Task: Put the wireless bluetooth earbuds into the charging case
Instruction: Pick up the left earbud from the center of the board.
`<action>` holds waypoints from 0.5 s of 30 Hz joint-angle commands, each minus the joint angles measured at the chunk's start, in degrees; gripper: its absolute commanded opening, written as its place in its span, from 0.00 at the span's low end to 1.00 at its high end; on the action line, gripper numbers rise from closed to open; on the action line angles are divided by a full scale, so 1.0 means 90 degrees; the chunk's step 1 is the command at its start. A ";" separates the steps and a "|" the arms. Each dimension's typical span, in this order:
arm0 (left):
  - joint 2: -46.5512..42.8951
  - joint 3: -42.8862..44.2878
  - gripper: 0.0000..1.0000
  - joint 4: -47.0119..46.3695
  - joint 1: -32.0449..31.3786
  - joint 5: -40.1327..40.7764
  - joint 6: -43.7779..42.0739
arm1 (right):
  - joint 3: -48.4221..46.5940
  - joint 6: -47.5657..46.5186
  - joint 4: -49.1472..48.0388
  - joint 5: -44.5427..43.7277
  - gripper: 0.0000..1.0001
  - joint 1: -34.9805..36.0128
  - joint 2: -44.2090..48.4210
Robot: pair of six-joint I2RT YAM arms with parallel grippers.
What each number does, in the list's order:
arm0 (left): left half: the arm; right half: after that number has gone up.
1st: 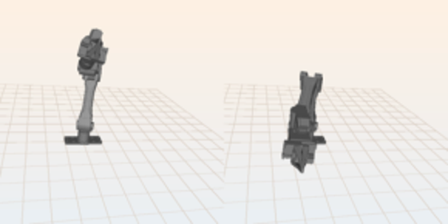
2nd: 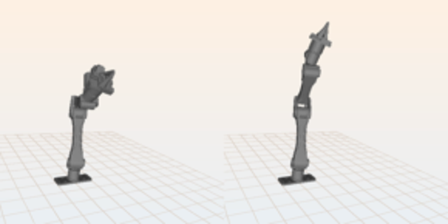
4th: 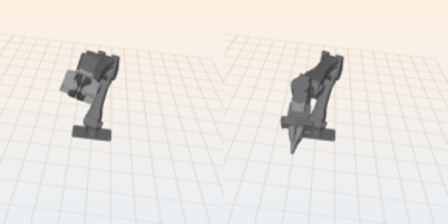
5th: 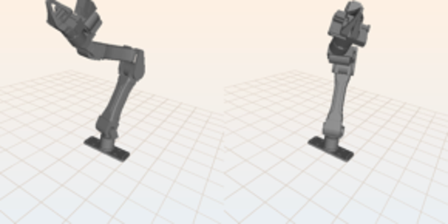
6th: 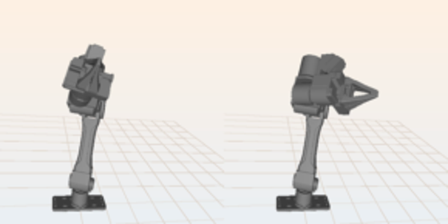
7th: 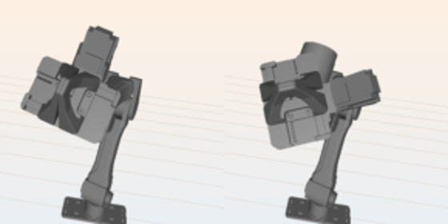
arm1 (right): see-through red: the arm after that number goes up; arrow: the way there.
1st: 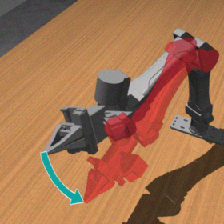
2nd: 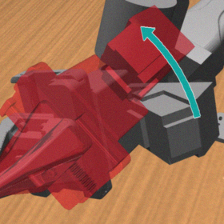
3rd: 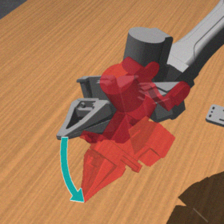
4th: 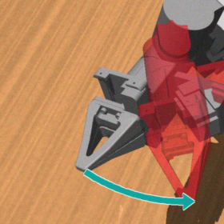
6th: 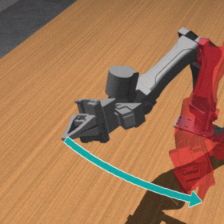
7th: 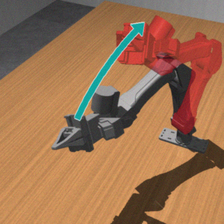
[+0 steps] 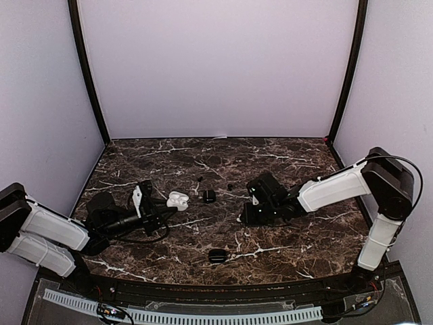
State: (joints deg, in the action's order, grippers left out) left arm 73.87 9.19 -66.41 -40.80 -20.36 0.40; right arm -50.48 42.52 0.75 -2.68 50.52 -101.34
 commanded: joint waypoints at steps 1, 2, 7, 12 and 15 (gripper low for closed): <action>-0.0195 0.0033 0.19 0.0005 -0.0047 -0.0052 -0.0103 | -0.0116 -0.0065 0.0014 0.0090 0.22 -0.0040 -0.0249; -0.0207 0.0035 0.19 0.0022 -0.0047 -0.0044 -0.0111 | -0.0141 -0.0075 0.0021 0.0095 0.22 -0.0041 -0.0258; -0.0209 0.0034 0.19 0.0035 -0.0057 -0.0042 -0.0113 | -0.0226 -0.0104 0.0025 0.0110 0.22 -0.0039 -0.0310; -0.0185 0.0043 0.19 0.0035 -0.0057 -0.0043 -0.0121 | -0.0311 -0.0096 -0.0018 0.0101 0.20 -0.0055 -0.0379; -0.0162 0.0053 0.19 0.0029 -0.0062 -0.0052 -0.0123 | -0.0352 -0.0078 -0.0089 0.0125 0.18 -0.0055 -0.0391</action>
State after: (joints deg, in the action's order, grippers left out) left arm 73.10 9.19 -65.91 -41.06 -20.34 0.14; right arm -52.62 42.09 0.67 -2.02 50.50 -103.07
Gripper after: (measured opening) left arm 0.280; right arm 0.195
